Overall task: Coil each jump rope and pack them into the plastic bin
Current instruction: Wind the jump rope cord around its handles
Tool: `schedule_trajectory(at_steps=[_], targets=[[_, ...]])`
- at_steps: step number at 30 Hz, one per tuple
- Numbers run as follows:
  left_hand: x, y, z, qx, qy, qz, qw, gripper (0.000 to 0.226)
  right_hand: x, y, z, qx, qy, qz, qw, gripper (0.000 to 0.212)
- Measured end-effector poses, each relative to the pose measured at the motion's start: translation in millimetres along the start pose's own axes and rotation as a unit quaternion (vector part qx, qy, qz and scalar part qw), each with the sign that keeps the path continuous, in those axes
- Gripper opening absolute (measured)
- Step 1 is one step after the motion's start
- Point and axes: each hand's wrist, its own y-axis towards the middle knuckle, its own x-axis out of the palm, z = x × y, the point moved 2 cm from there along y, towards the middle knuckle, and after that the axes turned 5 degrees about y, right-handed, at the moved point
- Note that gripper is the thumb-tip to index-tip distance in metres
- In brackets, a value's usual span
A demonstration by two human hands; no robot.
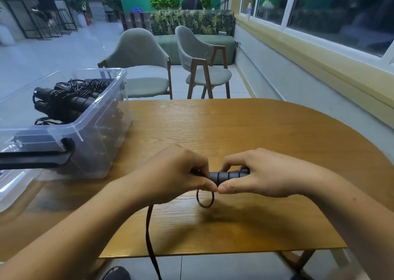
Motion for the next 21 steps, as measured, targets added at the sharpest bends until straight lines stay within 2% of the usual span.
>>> schedule_trajectory(at_steps=[5, 8, 11, 14, 16, 17, 19, 21], targets=[[-9, -2, -1, 0.014, -0.135, -0.067, 0.988, 0.03, -2, -7, -6, -0.039, 0.059, -0.111, 0.991, 0.036], [-10, -2, -4, 0.034, -0.259, -0.1, 0.96, 0.025, -8, -14, -8, -0.075, 0.139, -0.148, 0.976, 0.027], [-10, -3, -2, 0.065, -0.365, -0.091, 0.924, 0.022, -11, -19, -10, -0.124, 0.245, -0.176, 0.945, 0.024], [-8, 1, -6, 0.042, -0.433, -0.062, 0.898, 0.041, -10, -19, -8, -0.169, 0.336, -0.184, 0.908, 0.037], [2, 2, -13, 0.011, -0.452, -0.029, 0.892, 0.04, -10, -17, -7, -0.193, 0.38, -0.174, 0.888, 0.045], [7, 3, -19, -0.016, -0.448, -0.003, 0.894, 0.035, -10, -16, -7, -0.202, 0.4, -0.166, 0.878, 0.054], [15, 2, -19, -0.043, -0.423, 0.036, 0.904, 0.001, -11, -15, -5, -0.213, 0.445, -0.147, 0.858, 0.075], [19, 3, -6, -0.041, -0.443, 0.029, 0.895, 0.039, -13, -15, -4, -0.226, 0.485, -0.12, 0.836, 0.079]])
